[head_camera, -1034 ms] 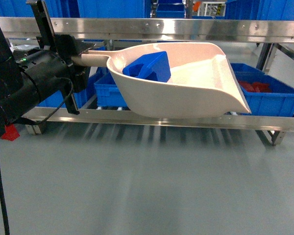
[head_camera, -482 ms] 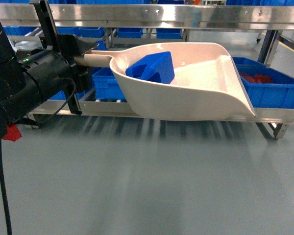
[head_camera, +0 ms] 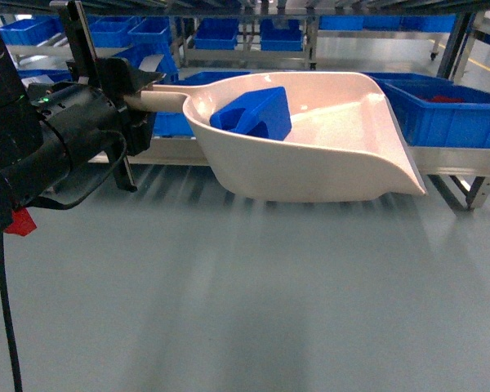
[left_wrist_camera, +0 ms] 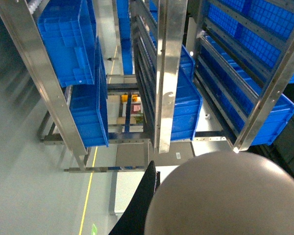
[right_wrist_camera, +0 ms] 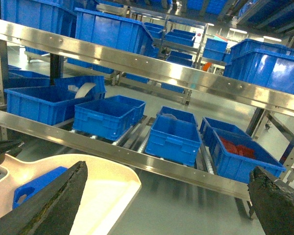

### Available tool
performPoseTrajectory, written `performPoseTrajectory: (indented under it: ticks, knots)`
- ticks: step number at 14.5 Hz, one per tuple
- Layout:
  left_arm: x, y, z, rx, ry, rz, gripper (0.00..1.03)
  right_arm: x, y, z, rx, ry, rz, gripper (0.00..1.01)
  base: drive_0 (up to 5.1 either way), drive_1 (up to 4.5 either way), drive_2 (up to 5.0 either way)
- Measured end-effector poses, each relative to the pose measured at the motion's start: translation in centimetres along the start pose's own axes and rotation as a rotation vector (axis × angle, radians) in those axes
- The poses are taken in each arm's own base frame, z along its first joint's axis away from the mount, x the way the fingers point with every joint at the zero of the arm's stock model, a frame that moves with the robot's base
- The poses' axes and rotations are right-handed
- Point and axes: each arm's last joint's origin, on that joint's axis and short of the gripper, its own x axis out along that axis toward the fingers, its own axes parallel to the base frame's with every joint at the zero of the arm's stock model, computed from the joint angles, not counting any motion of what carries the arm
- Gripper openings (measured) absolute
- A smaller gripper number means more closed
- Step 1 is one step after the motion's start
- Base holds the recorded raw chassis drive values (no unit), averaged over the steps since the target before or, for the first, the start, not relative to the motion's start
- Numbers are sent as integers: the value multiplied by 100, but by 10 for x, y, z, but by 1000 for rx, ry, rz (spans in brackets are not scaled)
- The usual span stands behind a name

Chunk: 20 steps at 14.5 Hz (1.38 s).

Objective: Place part in tray to right shelf

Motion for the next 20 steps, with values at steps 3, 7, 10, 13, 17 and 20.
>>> performPoseTrajectory:
  ticks: [3,7,10,13,17,20]
  knots:
    - [0,0,0,0,0,-1,12,0,0,0,0,0,0,98,-150,-150,-150]
    - [0,0,0,0,0,0,12,0,0,0,0,-1,0,98,-75,-75,-75]
    - [0,0,0,0,0,0,12,0,0,0,1,-1,0,98,0,0,0]
    - [0,0,0,2,0,2,12,0,0,0,0,1,-1,98,0,0,0]
    - [0,0,0,2,0,1,12,0,0,0,0,1,-1,98,0,0,0]
    - [0,0,0,2,0,-2,12,0,0,1,2,-5,-2,98,-4,273,-282]
